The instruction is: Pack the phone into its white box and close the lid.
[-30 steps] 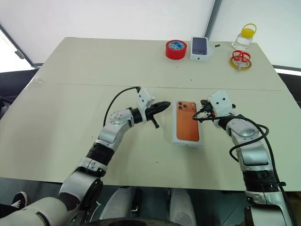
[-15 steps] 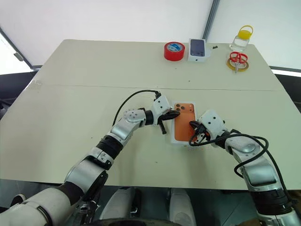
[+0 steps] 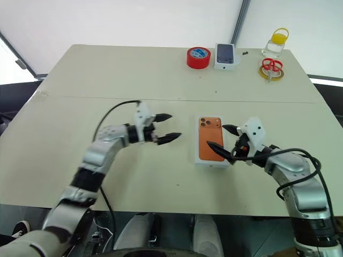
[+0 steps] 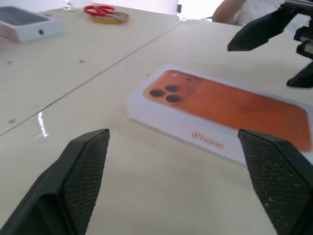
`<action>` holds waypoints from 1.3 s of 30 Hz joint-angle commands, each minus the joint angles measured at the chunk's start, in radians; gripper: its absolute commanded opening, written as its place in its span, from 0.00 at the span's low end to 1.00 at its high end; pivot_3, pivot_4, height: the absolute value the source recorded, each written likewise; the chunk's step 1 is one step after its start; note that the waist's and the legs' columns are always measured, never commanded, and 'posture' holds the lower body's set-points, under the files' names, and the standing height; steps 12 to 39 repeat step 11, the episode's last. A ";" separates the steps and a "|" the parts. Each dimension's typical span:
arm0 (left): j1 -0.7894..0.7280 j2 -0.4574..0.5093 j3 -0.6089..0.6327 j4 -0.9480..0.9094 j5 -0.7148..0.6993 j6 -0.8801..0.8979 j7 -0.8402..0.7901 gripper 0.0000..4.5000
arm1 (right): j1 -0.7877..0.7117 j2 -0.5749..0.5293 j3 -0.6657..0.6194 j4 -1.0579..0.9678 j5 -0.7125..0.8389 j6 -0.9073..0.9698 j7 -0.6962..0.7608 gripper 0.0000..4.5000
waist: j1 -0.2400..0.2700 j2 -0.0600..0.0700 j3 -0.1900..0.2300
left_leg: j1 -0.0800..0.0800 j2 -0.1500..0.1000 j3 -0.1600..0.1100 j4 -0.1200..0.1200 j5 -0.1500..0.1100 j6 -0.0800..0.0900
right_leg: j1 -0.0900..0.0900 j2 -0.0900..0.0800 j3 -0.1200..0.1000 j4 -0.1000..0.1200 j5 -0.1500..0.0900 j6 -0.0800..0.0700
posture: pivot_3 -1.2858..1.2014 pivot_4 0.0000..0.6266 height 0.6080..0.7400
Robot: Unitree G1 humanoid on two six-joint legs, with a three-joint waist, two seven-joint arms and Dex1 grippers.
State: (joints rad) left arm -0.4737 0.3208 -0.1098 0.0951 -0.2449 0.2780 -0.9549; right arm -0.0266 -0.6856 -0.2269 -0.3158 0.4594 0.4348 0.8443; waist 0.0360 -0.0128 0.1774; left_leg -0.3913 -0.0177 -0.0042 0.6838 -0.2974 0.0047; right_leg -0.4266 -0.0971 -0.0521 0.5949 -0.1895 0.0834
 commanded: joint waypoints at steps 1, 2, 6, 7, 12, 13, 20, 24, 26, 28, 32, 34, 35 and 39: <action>0.085 0.108 0.118 -0.176 -0.087 0.059 -0.013 0.99 | 0.024 -0.059 -0.141 0.006 0.051 -0.069 0.078 1.00 | 0.001 0.000 0.001 | 0.000 0.000 0.000 0.000 0.000 0.000 | 0.000 0.000 0.000 -0.001 -0.001 -0.002 | 0.52 0.24 1.00; 0.120 0.146 0.149 -0.206 -0.096 0.067 -0.010 0.99 | 0.041 -0.078 -0.167 0.032 0.045 -0.094 0.103 1.00 | 0.001 0.000 0.001 | 0.000 0.000 0.000 0.001 0.000 0.000 | 0.000 0.000 0.000 0.000 -0.001 -0.002 | 0.52 0.24 1.00; 0.249 0.259 0.252 -0.245 -0.119 0.051 -0.012 0.99 | 0.142 -0.147 -0.226 0.097 0.061 -0.137 0.242 1.00 | 0.004 0.000 0.001 | 0.001 0.000 0.000 0.001 0.000 0.000 | 0.001 0.000 0.000 -0.001 -0.002 -0.003 | 0.52 0.24 1.00; 0.273 0.279 0.273 -0.239 -0.120 0.044 -0.010 0.99 | 0.162 -0.162 -0.235 0.104 0.074 -0.131 0.275 1.00 | 0.003 0.001 0.001 | 0.001 0.000 0.000 0.000 0.000 0.000 | 0.001 0.000 0.000 -0.001 -0.002 -0.003 | 0.52 0.24 1.00; 0.335 0.336 0.339 -0.221 -0.138 0.059 -0.001 0.99 | 0.172 -0.199 -0.251 0.191 0.061 -0.155 0.323 1.00 | 0.002 0.001 0.001 | 0.001 0.000 0.001 0.001 0.000 0.000 | 0.001 0.000 0.001 -0.001 -0.002 -0.003 | 0.52 0.24 1.00; 0.335 0.336 0.339 -0.221 -0.138 0.059 -0.001 0.99 | 0.172 -0.199 -0.251 0.191 0.061 -0.155 0.323 1.00 | 0.002 0.001 0.001 | 0.001 0.000 0.001 0.001 0.000 0.000 | 0.001 0.000 0.001 -0.001 -0.002 -0.003 | 0.52 0.24 1.00; 0.335 0.336 0.339 -0.221 -0.138 0.059 -0.001 0.99 | 0.172 -0.199 -0.251 0.191 0.061 -0.155 0.323 1.00 | 0.002 0.001 0.001 | 0.001 0.000 0.001 0.001 0.000 0.000 | 0.001 0.000 0.001 -0.001 -0.002 -0.003 | 0.52 0.24 1.00; 0.335 0.336 0.339 -0.221 -0.138 0.059 -0.001 0.99 | 0.172 -0.199 -0.251 0.191 0.061 -0.155 0.323 1.00 | 0.002 0.001 0.001 | 0.001 0.000 0.001 0.001 0.000 0.000 | 0.001 0.000 0.001 -0.001 -0.002 -0.003 | 0.52 0.24 1.00; 0.335 0.336 0.339 -0.221 -0.138 0.059 -0.001 0.99 | 0.172 -0.199 -0.251 0.191 0.061 -0.155 0.323 1.00 | 0.002 0.001 0.001 | 0.001 0.000 0.001 0.001 0.000 0.000 | 0.001 0.000 0.001 -0.001 -0.002 -0.003 | 0.52 0.24 1.00; 0.335 0.336 0.339 -0.221 -0.138 0.059 -0.001 0.99 | 0.172 -0.199 -0.251 0.191 0.061 -0.155 0.323 1.00 | 0.002 0.001 0.001 | 0.001 0.000 0.001 0.001 0.000 0.000 | 0.001 0.000 0.001 -0.001 -0.002 -0.003 | 0.52 0.24 1.00; 0.335 0.336 0.339 -0.221 -0.138 0.059 -0.001 0.99 | 0.172 -0.199 -0.251 0.191 0.061 -0.155 0.323 1.00 | 0.002 0.001 0.001 | 0.001 0.000 0.001 0.001 0.000 0.000 | 0.001 0.000 0.001 -0.001 -0.002 -0.003 | 0.52 0.24 1.00; 0.335 0.336 0.339 -0.221 -0.138 0.059 -0.001 0.99 | 0.172 -0.199 -0.251 0.191 0.061 -0.155 0.323 1.00 | 0.002 0.001 0.001 | 0.001 0.000 0.001 0.001 0.000 0.000 | 0.001 0.000 0.001 -0.001 -0.002 -0.003 | 0.52 0.24 1.00; 0.335 0.336 0.339 -0.221 -0.138 0.059 -0.001 0.99 | 0.172 -0.199 -0.251 0.191 0.061 -0.155 0.323 1.00 | 0.002 0.001 0.001 | 0.001 0.000 0.001 0.001 0.000 0.000 | 0.001 0.000 0.001 -0.001 -0.002 -0.003 | 0.52 0.24 1.00; 0.335 0.336 0.339 -0.221 -0.138 0.059 -0.001 0.99 | 0.172 -0.199 -0.251 0.191 0.061 -0.155 0.323 1.00 | 0.002 0.001 0.001 | 0.001 0.000 0.001 0.001 0.000 0.000 | 0.001 0.000 0.001 -0.001 -0.002 -0.003 | 0.52 0.24 1.00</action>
